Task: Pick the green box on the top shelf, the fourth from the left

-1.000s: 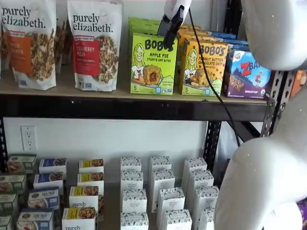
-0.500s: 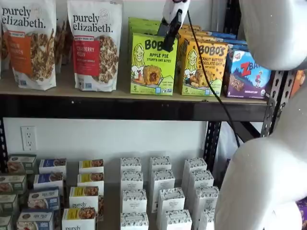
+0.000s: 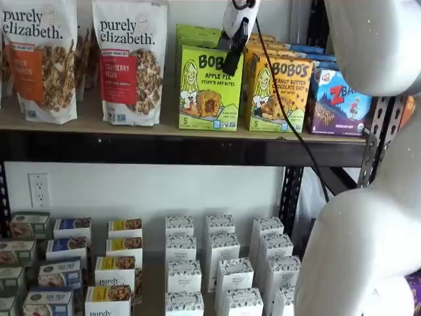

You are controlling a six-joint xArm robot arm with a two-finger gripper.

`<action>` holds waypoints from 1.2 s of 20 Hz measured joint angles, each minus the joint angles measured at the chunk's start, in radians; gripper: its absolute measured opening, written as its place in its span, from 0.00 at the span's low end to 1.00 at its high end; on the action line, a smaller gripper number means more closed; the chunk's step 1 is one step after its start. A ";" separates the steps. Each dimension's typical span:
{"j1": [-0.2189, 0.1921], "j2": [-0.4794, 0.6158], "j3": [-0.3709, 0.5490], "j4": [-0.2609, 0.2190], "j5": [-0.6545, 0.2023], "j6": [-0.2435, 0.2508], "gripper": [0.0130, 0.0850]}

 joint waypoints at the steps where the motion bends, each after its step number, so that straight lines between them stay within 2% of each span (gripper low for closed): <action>1: 0.000 0.000 0.002 0.000 -0.002 0.000 1.00; 2: 0.000 0.000 0.003 0.000 -0.003 -0.001 1.00; 4: 0.001 0.000 0.006 -0.003 -0.004 0.000 0.89; 5: 0.002 0.000 0.006 -0.004 -0.005 0.000 0.89; 6: 0.003 0.000 0.008 -0.006 -0.006 0.000 0.83; 9: 0.003 -0.002 0.011 -0.006 -0.009 0.000 0.78; 12: 0.003 -0.003 0.013 -0.005 -0.011 0.000 0.67; 24: 0.009 0.016 -0.024 -0.012 0.027 0.008 0.67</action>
